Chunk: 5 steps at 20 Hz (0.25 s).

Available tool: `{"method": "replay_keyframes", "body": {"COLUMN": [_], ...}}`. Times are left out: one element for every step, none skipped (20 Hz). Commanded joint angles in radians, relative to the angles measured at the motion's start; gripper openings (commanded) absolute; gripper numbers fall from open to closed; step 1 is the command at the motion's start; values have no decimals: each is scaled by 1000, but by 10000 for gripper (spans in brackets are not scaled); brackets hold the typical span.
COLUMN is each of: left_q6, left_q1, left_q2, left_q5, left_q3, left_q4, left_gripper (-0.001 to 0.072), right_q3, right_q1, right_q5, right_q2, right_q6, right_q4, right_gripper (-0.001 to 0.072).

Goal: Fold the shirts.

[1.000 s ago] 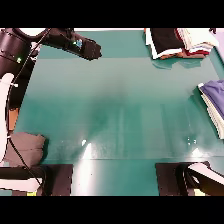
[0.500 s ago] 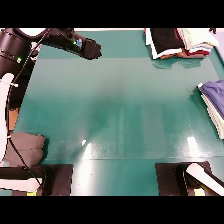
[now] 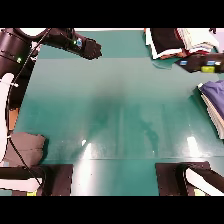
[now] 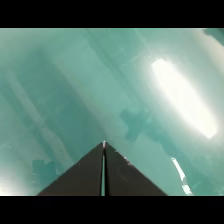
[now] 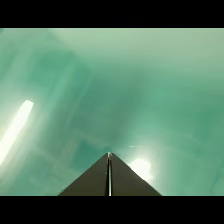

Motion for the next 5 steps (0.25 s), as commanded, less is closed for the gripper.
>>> {"method": "replay_keyframes", "body": {"left_q6": [0,0,0,0,0], "left_q1": [0,0,0,0,0], "left_q2": [1,1,1,1,1], "left_q5": [0,0,0,0,0], "left_q3": [0,0,0,0,0], "left_q4": [0,0,0,0,0], "left_gripper": [24,24,24,24,24], "right_q3": [1,1,1,1,1], "right_q1": [130,139,144,143,143], "right_q5": [-12,-11,-11,-11,-10], "right_q2": [1,1,1,1,1], "right_q6": [-10,-10,-9,-9,-9], "right_q4": [4,6,6,6,7], "right_gripper": [14,14,15,15,14]}}
